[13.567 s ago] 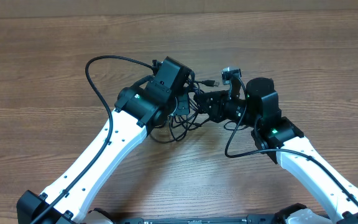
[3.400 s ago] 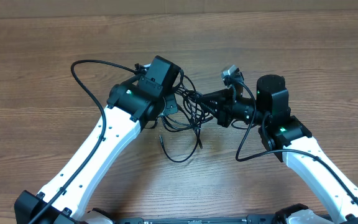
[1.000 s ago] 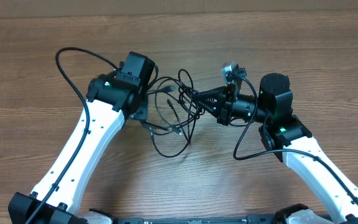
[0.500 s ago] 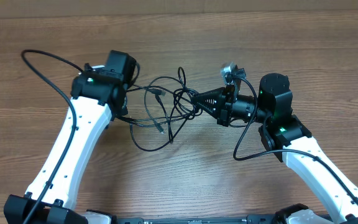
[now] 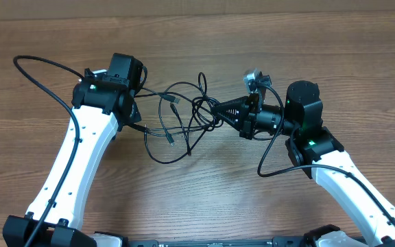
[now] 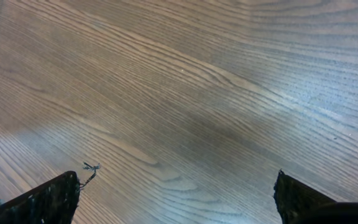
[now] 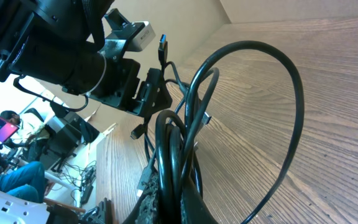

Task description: Untangle cables

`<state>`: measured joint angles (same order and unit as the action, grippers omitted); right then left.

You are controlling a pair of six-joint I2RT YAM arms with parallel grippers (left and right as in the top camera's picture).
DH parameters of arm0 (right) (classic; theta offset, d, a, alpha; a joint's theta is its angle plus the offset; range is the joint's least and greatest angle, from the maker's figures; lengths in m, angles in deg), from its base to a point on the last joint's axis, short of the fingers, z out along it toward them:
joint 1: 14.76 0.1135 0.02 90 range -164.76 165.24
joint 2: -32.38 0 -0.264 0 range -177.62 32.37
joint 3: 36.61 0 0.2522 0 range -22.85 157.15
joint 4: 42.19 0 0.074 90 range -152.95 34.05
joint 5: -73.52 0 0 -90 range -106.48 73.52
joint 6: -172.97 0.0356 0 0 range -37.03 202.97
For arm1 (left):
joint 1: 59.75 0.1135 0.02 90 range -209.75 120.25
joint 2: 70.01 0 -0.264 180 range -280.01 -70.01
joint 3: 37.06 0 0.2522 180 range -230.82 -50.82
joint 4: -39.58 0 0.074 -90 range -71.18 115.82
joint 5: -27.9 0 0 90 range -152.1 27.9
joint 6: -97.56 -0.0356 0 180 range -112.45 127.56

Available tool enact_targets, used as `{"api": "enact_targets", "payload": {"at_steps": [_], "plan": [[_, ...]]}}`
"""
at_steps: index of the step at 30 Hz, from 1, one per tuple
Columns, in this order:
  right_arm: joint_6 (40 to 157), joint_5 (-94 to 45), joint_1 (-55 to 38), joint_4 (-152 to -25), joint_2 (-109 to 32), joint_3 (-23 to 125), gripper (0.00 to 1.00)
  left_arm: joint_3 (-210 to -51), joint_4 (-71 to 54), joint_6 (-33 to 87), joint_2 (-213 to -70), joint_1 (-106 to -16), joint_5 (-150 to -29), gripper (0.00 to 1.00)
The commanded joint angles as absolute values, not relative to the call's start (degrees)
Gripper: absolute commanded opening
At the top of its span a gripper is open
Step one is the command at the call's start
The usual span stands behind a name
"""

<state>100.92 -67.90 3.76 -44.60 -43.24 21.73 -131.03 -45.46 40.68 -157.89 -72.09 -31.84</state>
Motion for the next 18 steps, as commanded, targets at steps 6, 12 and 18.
{"api": "enact_targets", "payload": {"at_steps": [6,12,18], "plan": [[100.7,-65.6,3.5,-44.7,-43.1,22.2,0.04,-131.9,-40.8,20.7,-157.1,-71.0,-47.8,0.95],[99.0,-62.2,3.5,-47.6,-43.1,22.2,0.04,-135.7,-41.4,8.7,-155.8,-70.9,-63.4,0.89],[99.1,-62.8,3.5,-48.4,-43.1,22.2,0.04,-137.3,-42.0,9.6,-155.3,-70.9,-51.3,1.00]]}}
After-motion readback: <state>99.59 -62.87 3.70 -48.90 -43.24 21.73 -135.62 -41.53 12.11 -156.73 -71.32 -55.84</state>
